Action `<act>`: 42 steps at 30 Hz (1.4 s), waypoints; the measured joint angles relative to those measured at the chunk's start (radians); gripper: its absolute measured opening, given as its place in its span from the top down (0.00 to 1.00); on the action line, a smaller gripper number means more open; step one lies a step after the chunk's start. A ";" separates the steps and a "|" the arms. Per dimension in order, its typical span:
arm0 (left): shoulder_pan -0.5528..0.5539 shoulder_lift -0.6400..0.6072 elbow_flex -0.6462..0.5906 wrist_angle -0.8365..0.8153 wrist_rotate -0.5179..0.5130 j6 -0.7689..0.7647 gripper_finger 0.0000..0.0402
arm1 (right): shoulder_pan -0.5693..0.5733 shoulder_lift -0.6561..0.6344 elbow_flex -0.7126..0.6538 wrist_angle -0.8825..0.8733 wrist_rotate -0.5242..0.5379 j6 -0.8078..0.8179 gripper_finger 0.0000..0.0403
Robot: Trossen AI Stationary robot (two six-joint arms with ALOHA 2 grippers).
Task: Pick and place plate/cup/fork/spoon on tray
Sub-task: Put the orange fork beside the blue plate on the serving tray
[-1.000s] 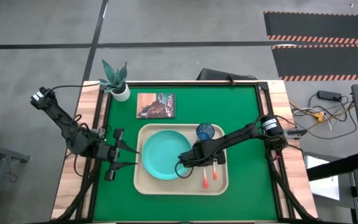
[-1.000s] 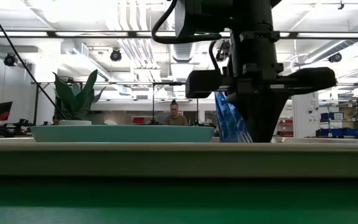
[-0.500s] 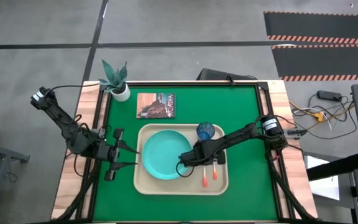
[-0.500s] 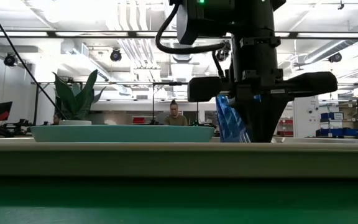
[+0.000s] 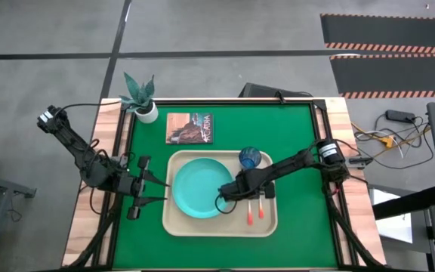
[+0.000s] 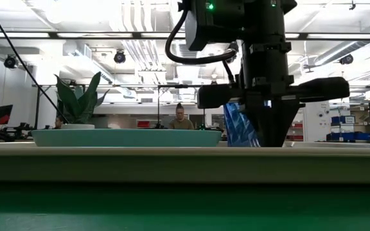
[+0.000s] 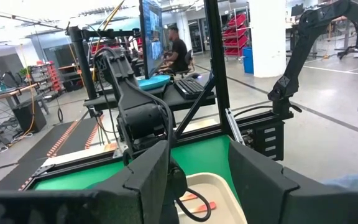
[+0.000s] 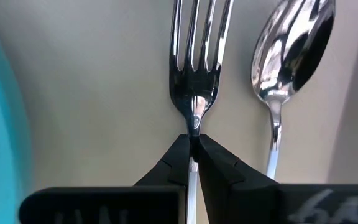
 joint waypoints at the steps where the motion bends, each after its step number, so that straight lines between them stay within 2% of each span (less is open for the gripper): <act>1: 0.000 0.000 0.000 0.000 0.000 0.000 0.61 | -0.002 0.000 0.000 0.000 0.004 -0.001 0.97; 26: 0.000 0.000 0.000 0.000 0.000 0.000 0.61 | -0.008 0.001 0.002 0.007 0.040 -0.050 0.97; 42: 0.000 0.000 0.000 0.000 0.000 0.000 0.61 | -0.008 0.002 0.003 0.004 0.039 -0.022 0.97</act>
